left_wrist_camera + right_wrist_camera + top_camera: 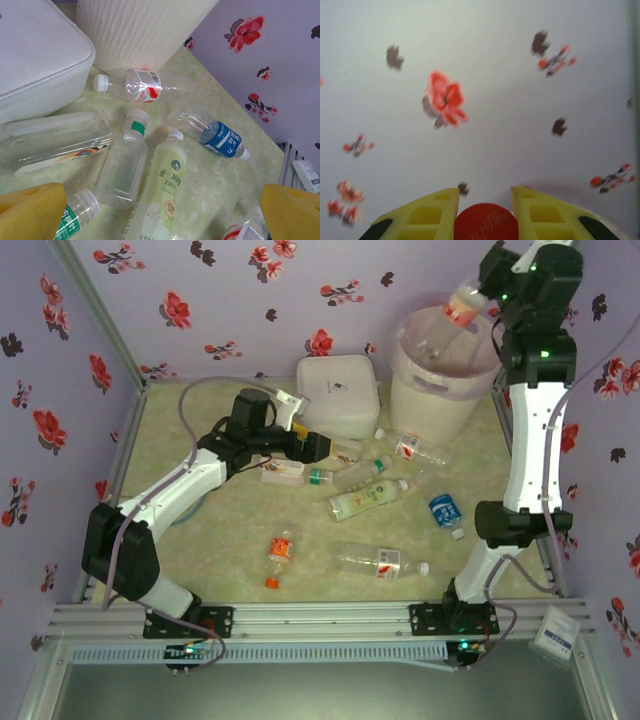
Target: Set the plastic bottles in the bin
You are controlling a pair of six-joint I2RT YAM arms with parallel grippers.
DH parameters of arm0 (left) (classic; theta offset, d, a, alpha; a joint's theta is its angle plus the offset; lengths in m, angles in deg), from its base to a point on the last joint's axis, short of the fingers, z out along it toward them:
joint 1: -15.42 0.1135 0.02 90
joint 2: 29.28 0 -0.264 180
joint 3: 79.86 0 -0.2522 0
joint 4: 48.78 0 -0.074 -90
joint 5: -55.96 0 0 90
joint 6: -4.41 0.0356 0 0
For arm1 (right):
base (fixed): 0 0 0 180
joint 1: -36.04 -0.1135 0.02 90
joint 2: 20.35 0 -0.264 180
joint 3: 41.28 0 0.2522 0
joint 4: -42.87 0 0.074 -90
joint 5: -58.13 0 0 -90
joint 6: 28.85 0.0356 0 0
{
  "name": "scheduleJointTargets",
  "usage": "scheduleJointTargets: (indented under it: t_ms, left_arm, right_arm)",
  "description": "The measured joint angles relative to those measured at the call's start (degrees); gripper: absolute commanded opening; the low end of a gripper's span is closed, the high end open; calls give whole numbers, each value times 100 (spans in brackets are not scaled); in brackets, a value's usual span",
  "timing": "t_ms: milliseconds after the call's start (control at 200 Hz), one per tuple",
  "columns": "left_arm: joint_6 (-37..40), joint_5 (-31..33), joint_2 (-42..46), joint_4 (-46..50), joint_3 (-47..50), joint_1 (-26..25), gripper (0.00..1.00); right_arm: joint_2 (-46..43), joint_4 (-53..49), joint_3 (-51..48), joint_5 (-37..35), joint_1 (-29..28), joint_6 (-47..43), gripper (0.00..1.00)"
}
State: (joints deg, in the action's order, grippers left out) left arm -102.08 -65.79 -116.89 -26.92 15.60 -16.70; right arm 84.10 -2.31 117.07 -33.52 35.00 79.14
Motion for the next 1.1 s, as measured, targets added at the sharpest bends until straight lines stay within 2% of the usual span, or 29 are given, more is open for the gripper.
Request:
scheduleJointTargets:
  t_ms: [235,410,590,935,980,1035,1100]
  left_arm:
    - [-90,179,7,4,11,0,99]
    - [-98,317,33,48,26,0,99]
    - [-101,350,105,55,170,0,99]
    - [-22,490,114,306,221,0,100]
    - [20,540,114,415,221,0,100]
    - [59,599,114,529,221,0,100]
    - [101,634,114,658,221,0,100]
  right_arm:
    - [573,778,118,-92,31,-431,0]
    - [1108,785,46,-81,-422,-1423,0]
    - [1117,817,-859,-70,-907,-2124,0]
    - [1152,651,-1626,-236,-870,-2044,0]
    - [1198,605,-1648,-273,-859,-1958,7]
    - [1272,584,-1648,-291,-822,-1834,26]
    - [1377,557,-1646,-269,-754,-1652,41]
